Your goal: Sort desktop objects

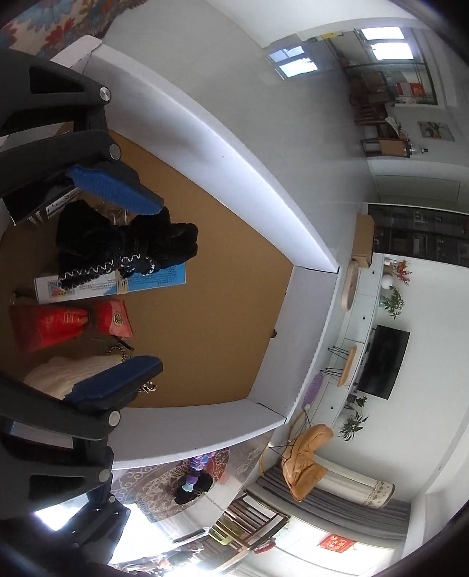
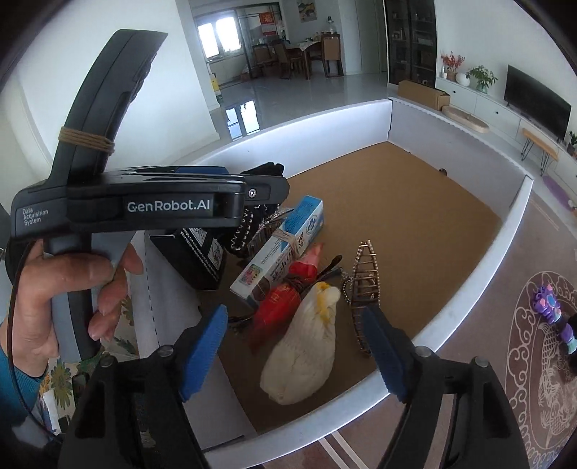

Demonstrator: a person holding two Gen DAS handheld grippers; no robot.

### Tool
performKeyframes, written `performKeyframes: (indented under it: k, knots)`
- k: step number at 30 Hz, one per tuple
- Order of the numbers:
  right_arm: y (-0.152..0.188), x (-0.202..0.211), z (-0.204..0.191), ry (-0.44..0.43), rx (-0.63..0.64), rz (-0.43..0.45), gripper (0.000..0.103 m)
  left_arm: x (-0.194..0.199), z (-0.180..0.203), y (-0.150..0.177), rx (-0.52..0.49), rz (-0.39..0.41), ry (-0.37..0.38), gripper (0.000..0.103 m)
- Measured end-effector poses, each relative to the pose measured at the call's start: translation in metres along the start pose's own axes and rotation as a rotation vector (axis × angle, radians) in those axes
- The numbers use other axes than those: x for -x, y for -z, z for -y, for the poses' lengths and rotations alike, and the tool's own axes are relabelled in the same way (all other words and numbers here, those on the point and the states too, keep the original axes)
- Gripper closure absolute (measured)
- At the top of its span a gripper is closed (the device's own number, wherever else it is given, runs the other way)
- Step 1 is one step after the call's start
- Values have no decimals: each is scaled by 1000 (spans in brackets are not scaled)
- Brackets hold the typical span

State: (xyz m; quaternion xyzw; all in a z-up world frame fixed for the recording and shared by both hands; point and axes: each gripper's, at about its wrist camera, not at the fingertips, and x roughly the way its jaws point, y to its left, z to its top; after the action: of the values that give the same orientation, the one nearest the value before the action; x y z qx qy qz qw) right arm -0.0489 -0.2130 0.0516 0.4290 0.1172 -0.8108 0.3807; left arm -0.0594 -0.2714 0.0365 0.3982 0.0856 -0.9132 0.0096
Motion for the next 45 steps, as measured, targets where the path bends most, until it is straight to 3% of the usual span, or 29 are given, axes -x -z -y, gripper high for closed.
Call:
performKeyframes:
  k: [5, 8, 10, 13, 15, 18, 21, 24, 31, 45]
  knots:
    - [18, 43, 25, 18, -29, 131, 12, 16, 38, -1, -46, 72, 54, 23]
    - [47, 75, 51, 109, -67, 245, 1, 29, 82, 4, -121, 94, 125, 23]
    - [74, 91, 76, 192, -110, 281, 1, 38, 115, 12, -182, 97, 189, 23]
    - [121, 99, 125, 343, -191, 225, 1, 49, 168, 28, -266, 80, 312, 19]
    - [159, 101, 165, 428, -275, 147, 1, 52, 201, 45, -313, 54, 382, 5]
    - [213, 121, 217, 499, -428, 77, 1, 43, 247, 75, -386, -5, 437, 4]
    - [252, 140, 251, 559, -534, 29, 1, 9, 285, 106, -467, -76, 404, 4]
    - [276, 151, 265, 590, -585, 16, 1, -31, 305, 128, -520, -141, 314, 4]
    - [292, 159, 265, 604, -607, 53, 1, -92, 322, 129, -514, -213, 213, 4]
    - [290, 153, 263, 634, -604, 42, 0, -103, 332, 127, -480, -164, 195, 0]
